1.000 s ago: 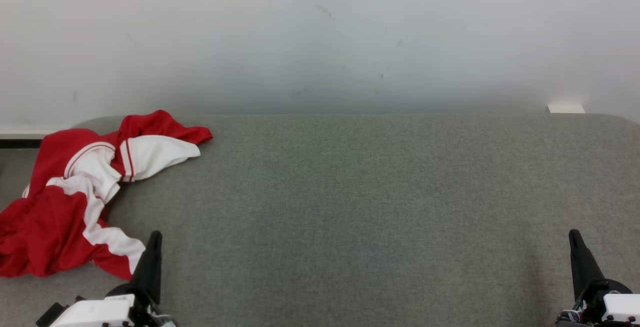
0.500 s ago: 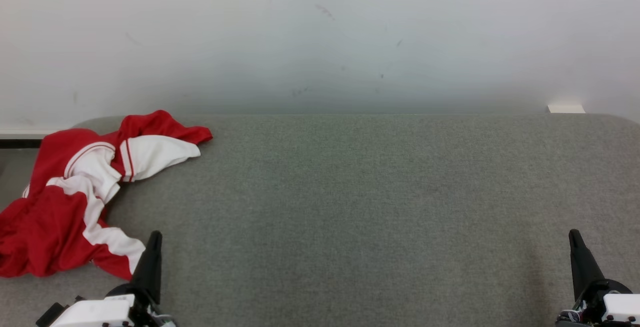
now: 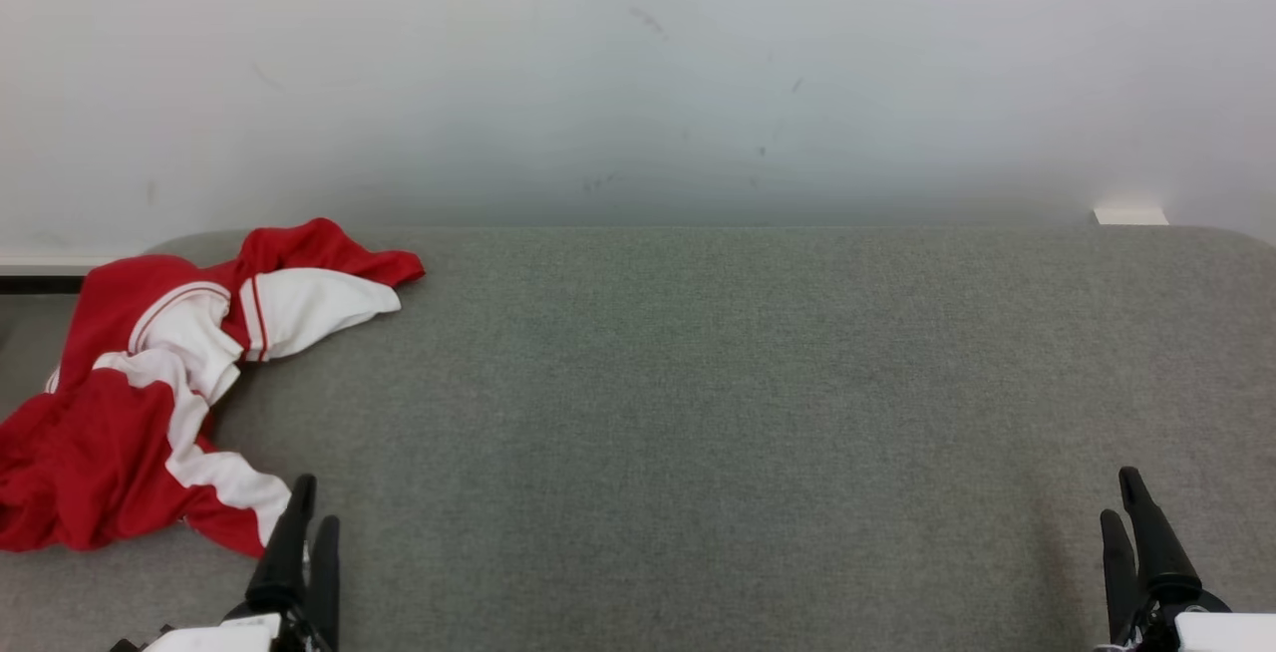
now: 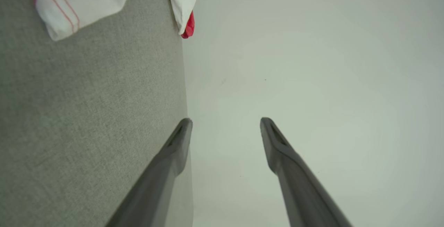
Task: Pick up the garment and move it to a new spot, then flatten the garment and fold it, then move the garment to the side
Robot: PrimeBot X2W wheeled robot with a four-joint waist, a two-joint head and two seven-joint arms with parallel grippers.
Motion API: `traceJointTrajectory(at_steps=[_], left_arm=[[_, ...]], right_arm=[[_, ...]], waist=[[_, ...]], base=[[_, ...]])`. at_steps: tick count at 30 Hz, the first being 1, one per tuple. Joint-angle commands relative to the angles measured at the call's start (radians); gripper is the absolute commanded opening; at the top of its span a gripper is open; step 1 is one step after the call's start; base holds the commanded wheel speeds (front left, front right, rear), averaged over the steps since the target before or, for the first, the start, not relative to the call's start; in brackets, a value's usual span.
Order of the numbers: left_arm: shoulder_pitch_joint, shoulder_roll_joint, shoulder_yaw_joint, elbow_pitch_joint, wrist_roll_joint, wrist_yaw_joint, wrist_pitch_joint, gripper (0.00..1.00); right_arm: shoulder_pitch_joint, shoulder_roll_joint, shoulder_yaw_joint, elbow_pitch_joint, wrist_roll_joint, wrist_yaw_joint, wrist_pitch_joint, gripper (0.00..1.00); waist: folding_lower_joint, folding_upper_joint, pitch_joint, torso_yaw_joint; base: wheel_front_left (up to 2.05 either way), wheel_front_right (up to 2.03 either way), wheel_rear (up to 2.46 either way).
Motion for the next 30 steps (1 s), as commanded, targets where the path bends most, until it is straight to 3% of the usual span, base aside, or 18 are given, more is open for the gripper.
traceJointTrajectory(at_steps=[1,8,22,30], left_arm=[[-0.023,0.005,0.001,-0.027,0.020,-0.001,-0.015,1.00],[-0.026,0.006,-0.007,-0.056,0.085,-0.002,-0.047,1.00],[-0.019,0.008,-0.019,-0.123,0.424,-0.004,-0.105,1.00],[-0.013,0.009,-0.040,-0.146,0.579,0.024,-0.131,1.00]], right_arm=[[-0.021,-0.008,0.011,-0.027,0.005,0.000,-0.010,1.00],[-0.026,-0.019,0.049,-0.061,-0.054,0.000,-0.046,1.00],[-0.031,-0.035,0.101,-0.116,-0.312,0.000,-0.108,1.00],[-0.032,-0.044,0.136,-0.136,-0.445,-0.001,-0.134,1.00]], waist=[[0.0000,0.0000,0.000,0.000],[0.0000,0.0000,0.002,0.001],[0.0000,0.0000,0.006,0.003],[0.0000,0.0000,0.008,0.003]], base=[[0.00,0.00,0.00],[0.00,0.00,0.00],[0.00,0.00,0.00],[0.00,0.00,0.00]])
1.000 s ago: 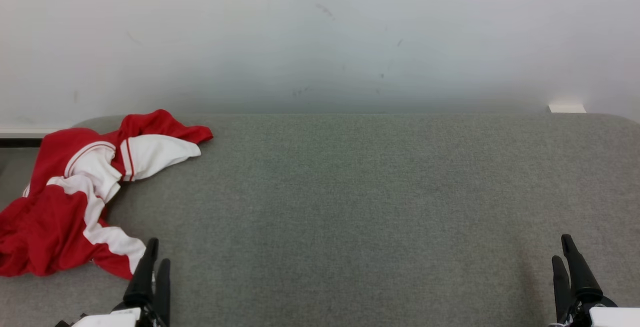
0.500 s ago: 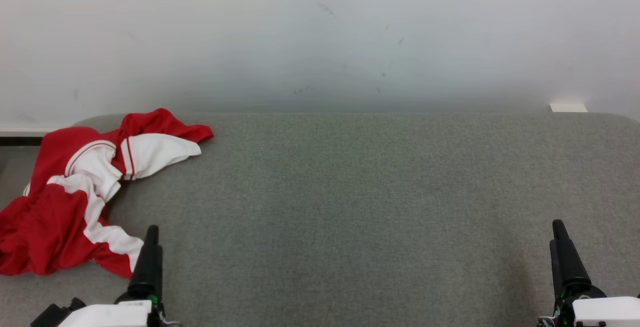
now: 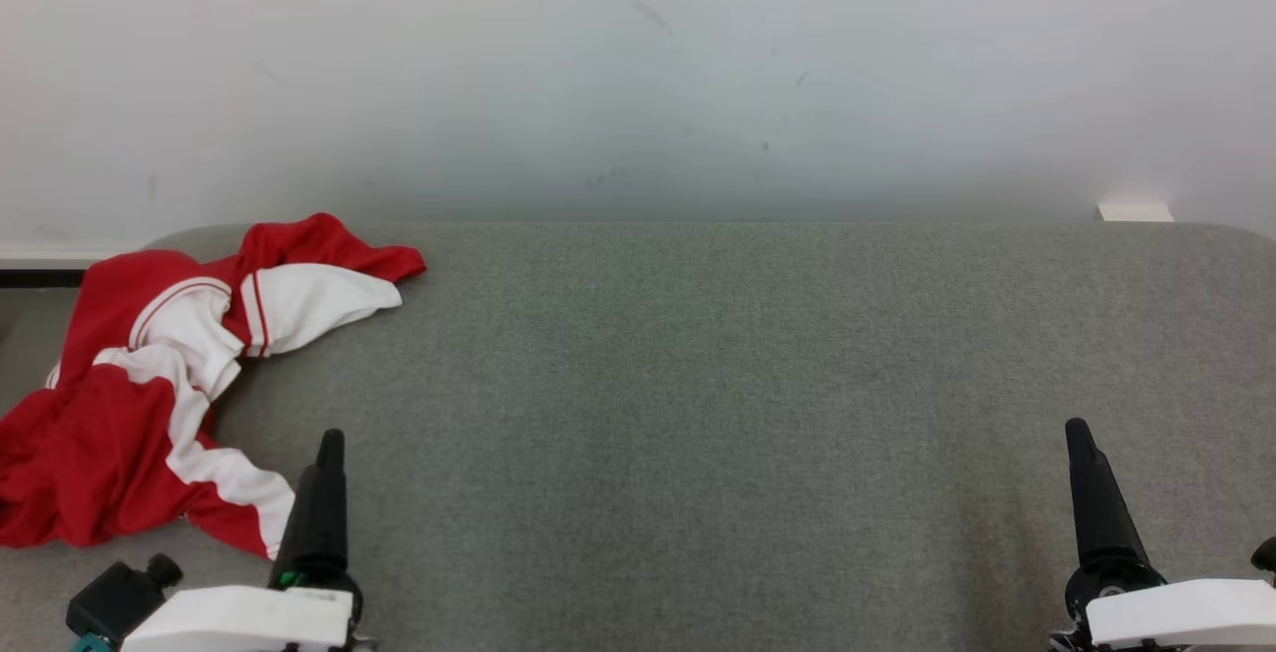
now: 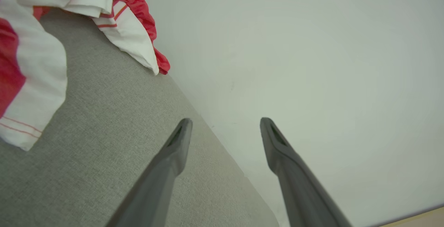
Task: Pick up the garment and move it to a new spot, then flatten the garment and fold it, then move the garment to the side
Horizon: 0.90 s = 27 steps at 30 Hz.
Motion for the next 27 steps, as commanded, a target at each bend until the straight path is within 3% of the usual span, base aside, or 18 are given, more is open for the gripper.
traceJointTrajectory(at_steps=[1,19,27], left_arm=[[-0.011,0.008,-0.003,-0.019,0.039,0.004,-0.012,1.00],[0.004,0.010,-0.056,-0.005,0.390,0.056,-0.069,1.00],[0.011,0.010,-0.063,0.002,0.483,0.057,-0.091,1.00]], right_arm=[[-0.027,-0.012,0.005,-0.020,-0.034,-0.001,-0.011,1.00],[-0.020,-0.026,0.062,-0.005,-0.400,-0.001,-0.069,1.00],[-0.015,-0.025,0.076,0.024,-0.513,-0.001,-0.091,1.00]], waist=[[0.0000,-0.0001,0.000,0.000],[0.0000,-0.0001,-0.009,0.003],[0.0000,-0.0001,-0.011,0.003]], base=[[0.00,0.00,0.00],[0.00,0.00,0.00],[0.00,0.00,0.00]])
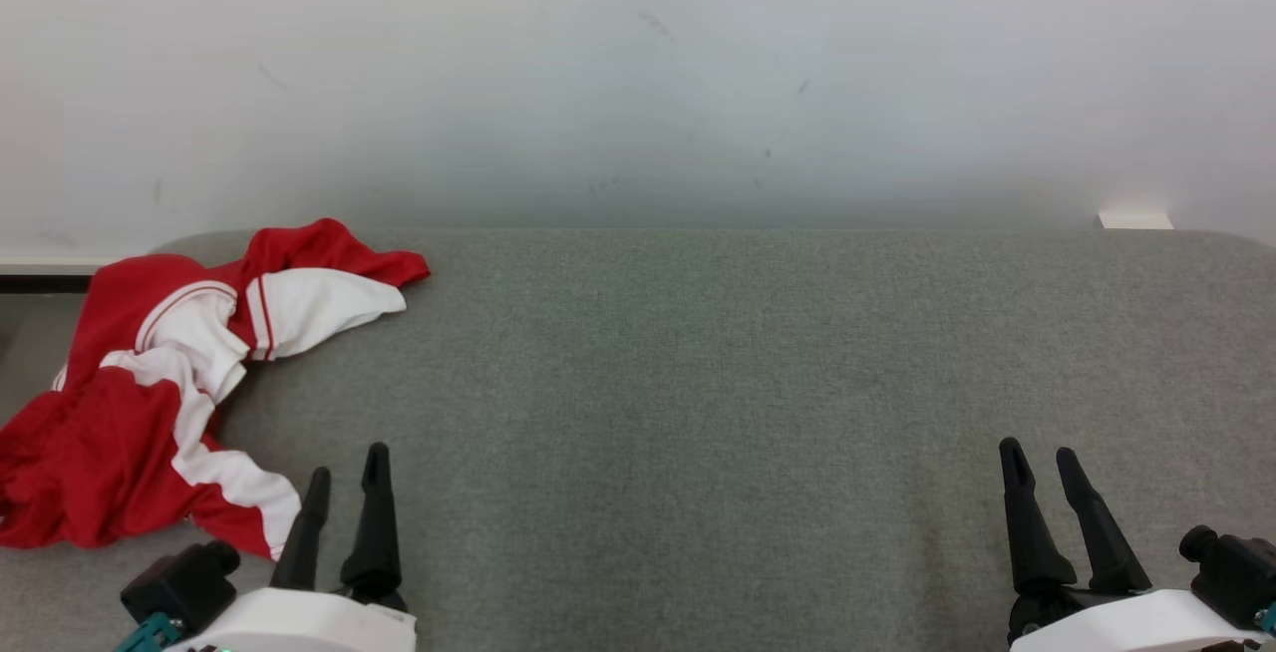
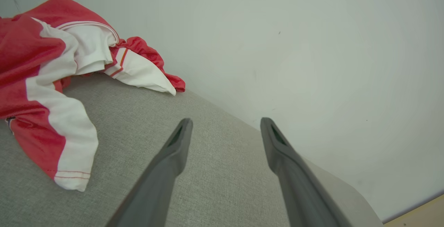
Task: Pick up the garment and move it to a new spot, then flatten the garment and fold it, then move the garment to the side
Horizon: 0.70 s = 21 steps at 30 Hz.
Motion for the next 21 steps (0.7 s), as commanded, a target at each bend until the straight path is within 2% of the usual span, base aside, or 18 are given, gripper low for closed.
traceJointTrajectory(at_steps=[1,21], left_arm=[[0.004,0.008,0.000,-0.008,0.037,0.000,-0.008,1.00],[0.004,0.009,-0.020,0.002,0.243,0.004,-0.058,1.00]], right_arm=[[-0.017,-0.005,0.003,-0.003,-0.033,-0.001,-0.008,1.00],[-0.022,-0.003,0.038,-0.003,-0.227,-0.001,-0.057,1.00]], waist=[[0.0000,0.0000,0.000,0.000],[0.0000,0.0000,-0.002,0.004]], base=[[0.00,0.00,0.00],[0.00,0.00,0.00]])
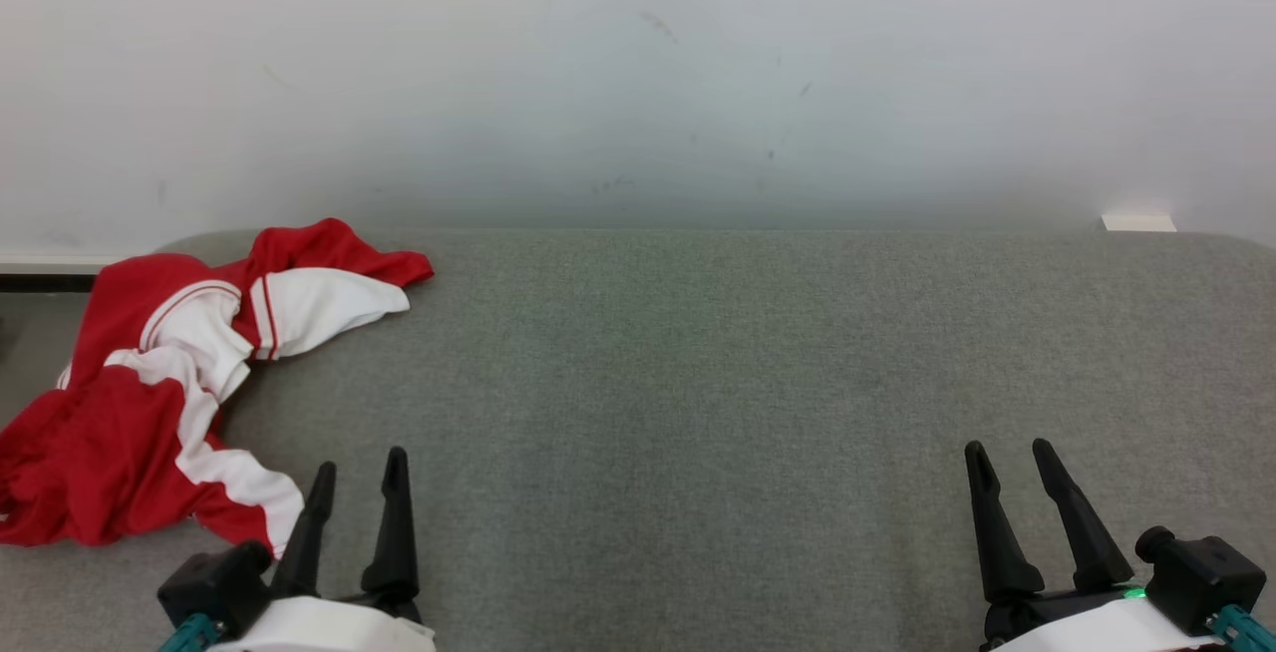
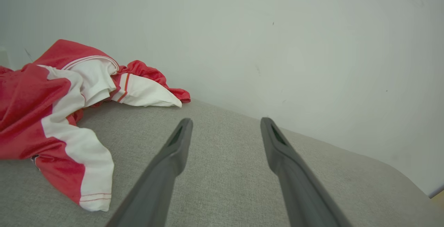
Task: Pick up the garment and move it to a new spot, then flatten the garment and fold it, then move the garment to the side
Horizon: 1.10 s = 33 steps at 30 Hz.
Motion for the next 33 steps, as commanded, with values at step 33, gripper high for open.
traceJointTrajectory(at_steps=[33], left_arm=[[0.009,0.009,-0.009,0.000,0.214,-0.014,-0.072,1.00]], right_arm=[[-0.009,0.003,0.034,-0.028,-0.196,-0.002,-0.071,1.00]], waist=[[0.0000,0.0000,-0.008,0.001]], base=[[0.00,0.00,0.00]])
